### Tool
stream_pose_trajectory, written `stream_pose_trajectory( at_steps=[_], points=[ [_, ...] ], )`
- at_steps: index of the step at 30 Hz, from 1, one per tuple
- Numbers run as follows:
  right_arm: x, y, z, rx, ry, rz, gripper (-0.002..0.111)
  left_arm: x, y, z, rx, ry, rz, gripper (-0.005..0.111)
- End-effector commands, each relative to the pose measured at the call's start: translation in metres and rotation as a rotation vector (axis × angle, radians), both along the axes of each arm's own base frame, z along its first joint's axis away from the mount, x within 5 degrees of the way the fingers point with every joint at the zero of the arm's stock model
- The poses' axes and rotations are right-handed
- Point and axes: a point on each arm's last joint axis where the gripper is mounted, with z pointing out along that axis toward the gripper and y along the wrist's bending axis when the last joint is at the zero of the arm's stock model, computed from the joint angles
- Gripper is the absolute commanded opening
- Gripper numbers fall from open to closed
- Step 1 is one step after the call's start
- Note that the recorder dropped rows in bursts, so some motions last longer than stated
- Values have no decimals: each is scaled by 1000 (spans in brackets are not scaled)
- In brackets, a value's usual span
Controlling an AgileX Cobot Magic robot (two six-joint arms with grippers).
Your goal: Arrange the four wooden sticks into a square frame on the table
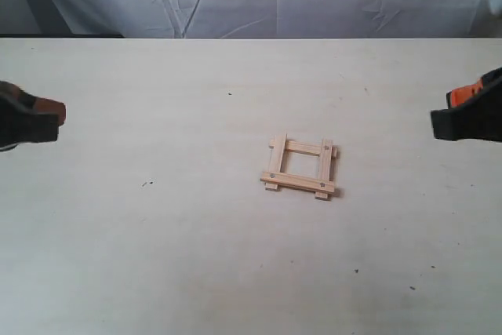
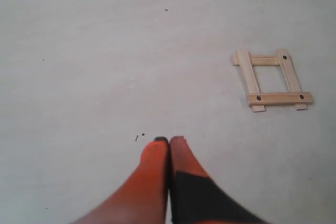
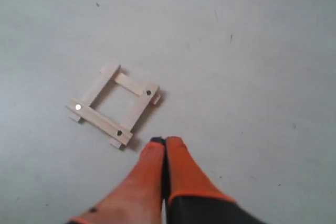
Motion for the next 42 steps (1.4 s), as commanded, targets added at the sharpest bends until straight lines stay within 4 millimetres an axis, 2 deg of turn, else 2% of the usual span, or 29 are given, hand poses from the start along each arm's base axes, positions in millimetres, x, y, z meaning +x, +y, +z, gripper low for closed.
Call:
stream_pose_trajectory(
  at_steps=[1,3,7,17,21,27,31,36,42],
  points=[
    [-32,-15,1,75,-183,5,-1,-35,5,-3,-51,-143,45,0],
    [-48,-22,1,109,-268,8,-1,-49,8,1,-48,-223,52,0],
    [-60,-27,10,139,-337,9,-1,-57,9,7,-58,-271,51,0],
    [-66,-30,14,153,-369,8,-1,-58,9,7,-58,-275,51,0],
    [-73,-37,15,171,-409,-37,-1,-58,9,7,-58,-273,50,0],
    [-83,-54,-1,168,-433,-192,-1,-58,9,7,-52,-274,49,0],
    [-95,-59,-17,237,-438,-276,-1,-58,9,7,-52,-274,49,0],
    [-109,-64,-37,244,-484,-353,-1,-58,9,7,-52,-274,49,0],
    [-118,-66,-39,245,-539,-356,-1,-58,9,7,-52,-274,49,0]
  ],
)
